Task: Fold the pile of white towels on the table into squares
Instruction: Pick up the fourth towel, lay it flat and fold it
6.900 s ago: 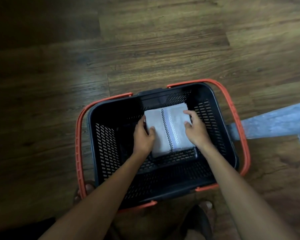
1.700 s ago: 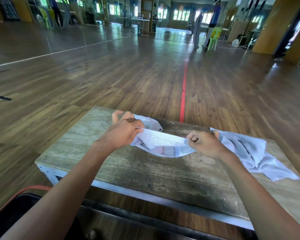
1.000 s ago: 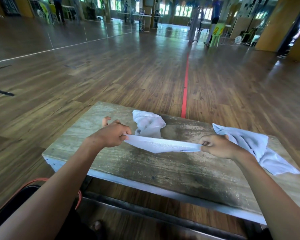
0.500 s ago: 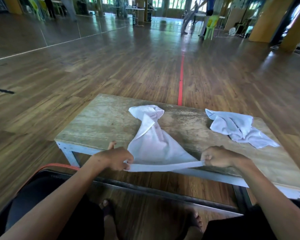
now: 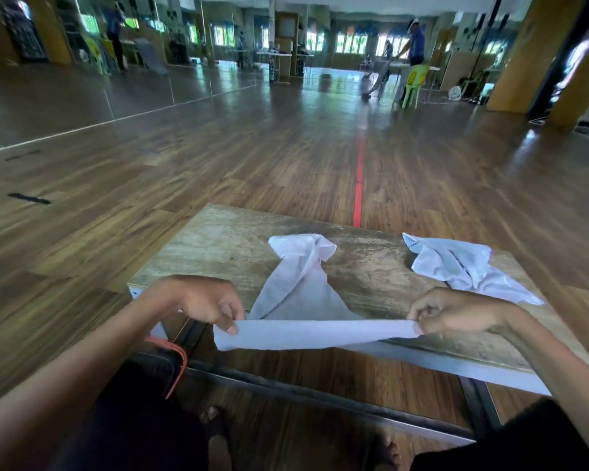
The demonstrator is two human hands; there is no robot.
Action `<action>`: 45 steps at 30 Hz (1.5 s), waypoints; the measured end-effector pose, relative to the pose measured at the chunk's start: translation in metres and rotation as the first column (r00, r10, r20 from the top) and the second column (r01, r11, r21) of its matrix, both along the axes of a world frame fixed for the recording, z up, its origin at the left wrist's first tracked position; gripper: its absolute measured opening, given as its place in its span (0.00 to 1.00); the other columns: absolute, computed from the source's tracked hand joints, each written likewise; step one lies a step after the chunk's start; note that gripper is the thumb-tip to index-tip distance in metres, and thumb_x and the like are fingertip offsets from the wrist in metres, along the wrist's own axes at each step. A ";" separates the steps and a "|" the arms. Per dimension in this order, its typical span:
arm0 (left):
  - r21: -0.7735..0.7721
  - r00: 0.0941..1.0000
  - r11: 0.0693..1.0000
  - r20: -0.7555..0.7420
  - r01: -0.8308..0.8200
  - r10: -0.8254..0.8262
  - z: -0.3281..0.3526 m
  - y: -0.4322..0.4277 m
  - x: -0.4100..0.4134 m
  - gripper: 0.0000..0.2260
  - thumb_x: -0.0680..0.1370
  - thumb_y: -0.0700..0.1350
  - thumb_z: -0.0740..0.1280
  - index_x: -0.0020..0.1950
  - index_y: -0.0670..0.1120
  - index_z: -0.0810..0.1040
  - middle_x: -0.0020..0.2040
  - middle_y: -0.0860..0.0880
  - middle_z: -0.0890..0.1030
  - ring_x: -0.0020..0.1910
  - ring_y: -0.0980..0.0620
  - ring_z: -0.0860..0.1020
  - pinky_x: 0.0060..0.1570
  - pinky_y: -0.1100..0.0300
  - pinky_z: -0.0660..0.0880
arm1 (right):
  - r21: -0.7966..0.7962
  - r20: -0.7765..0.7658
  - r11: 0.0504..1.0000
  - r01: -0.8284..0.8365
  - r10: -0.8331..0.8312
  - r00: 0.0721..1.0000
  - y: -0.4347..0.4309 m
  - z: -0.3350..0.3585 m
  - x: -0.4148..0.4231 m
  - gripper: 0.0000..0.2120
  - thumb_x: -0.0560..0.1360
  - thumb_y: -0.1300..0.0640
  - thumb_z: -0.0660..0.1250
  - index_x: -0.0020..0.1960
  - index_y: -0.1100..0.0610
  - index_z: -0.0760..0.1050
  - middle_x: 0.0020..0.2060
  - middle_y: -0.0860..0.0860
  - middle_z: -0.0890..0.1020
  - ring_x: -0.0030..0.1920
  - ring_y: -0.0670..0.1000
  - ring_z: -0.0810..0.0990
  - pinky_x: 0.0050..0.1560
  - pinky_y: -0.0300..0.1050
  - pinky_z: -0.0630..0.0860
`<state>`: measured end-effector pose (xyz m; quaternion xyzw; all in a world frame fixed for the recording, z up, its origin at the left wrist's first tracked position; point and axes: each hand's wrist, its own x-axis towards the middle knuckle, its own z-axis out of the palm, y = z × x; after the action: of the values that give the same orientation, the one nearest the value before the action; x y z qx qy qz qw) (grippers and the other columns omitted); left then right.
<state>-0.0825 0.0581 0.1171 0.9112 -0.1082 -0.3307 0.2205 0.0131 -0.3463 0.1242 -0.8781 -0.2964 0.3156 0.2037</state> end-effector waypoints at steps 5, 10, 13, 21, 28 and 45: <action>0.069 0.968 0.998 0.249 -0.007 -0.010 0.083 0.012 0.036 0.03 0.74 0.47 0.71 0.41 0.53 0.79 0.41 0.51 0.80 0.41 0.55 0.74 0.43 0.59 0.70 | 0.096 0.216 0.995 -0.002 -0.019 0.976 0.009 0.078 0.032 0.05 0.74 0.63 0.68 0.44 0.54 0.80 0.37 0.50 0.80 0.38 0.45 0.74 0.42 0.40 0.69; 0.238 0.726 0.948 0.687 -0.209 -0.012 0.178 0.013 0.073 0.06 0.77 0.48 0.67 0.51 0.49 0.81 0.44 0.55 0.79 0.46 0.58 0.74 0.48 0.60 0.66 | 0.208 0.508 0.976 0.066 -0.165 0.845 0.022 0.162 0.075 0.08 0.74 0.62 0.69 0.42 0.50 0.80 0.38 0.46 0.84 0.38 0.44 0.79 0.42 0.39 0.73; 0.246 0.533 0.901 0.846 -0.359 -0.019 0.237 0.011 0.085 0.06 0.78 0.52 0.64 0.51 0.56 0.80 0.45 0.59 0.79 0.49 0.59 0.72 0.49 0.57 0.56 | 0.228 0.659 0.968 0.107 -0.234 0.714 0.028 0.215 0.085 0.06 0.74 0.55 0.69 0.42 0.44 0.80 0.41 0.39 0.82 0.41 0.41 0.78 0.52 0.48 0.70; 0.142 0.213 0.850 0.976 -0.507 -0.037 0.357 0.010 0.087 0.05 0.77 0.52 0.65 0.45 0.54 0.79 0.43 0.55 0.81 0.50 0.52 0.75 0.58 0.53 0.58 | 0.318 0.841 0.937 0.146 -0.350 0.414 0.033 0.337 0.078 0.08 0.75 0.53 0.67 0.41 0.42 0.76 0.42 0.40 0.80 0.48 0.49 0.78 0.59 0.55 0.70; 0.148 0.144 0.818 0.986 -0.555 -0.081 0.396 0.007 0.076 0.05 0.77 0.53 0.66 0.48 0.56 0.80 0.46 0.56 0.82 0.47 0.54 0.73 0.54 0.53 0.57 | 0.380 0.876 0.921 0.084 -0.387 0.287 0.031 0.379 0.056 0.06 0.77 0.57 0.64 0.47 0.49 0.78 0.35 0.40 0.77 0.35 0.40 0.71 0.55 0.49 0.64; -0.079 0.812 0.969 0.533 -0.232 0.238 0.418 0.006 0.051 0.27 0.56 0.56 0.80 0.50 0.45 0.82 0.49 0.50 0.84 0.50 0.52 0.78 0.54 0.55 0.68 | 0.331 0.327 0.919 0.215 -0.325 0.887 0.004 0.401 0.041 0.04 0.66 0.65 0.70 0.39 0.58 0.81 0.42 0.57 0.82 0.41 0.51 0.78 0.42 0.43 0.73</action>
<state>-0.0311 0.0644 0.5351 0.9724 -0.0539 -0.0314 0.2250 0.0541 -0.3426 0.5255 -0.9162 -0.2460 0.0638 0.3099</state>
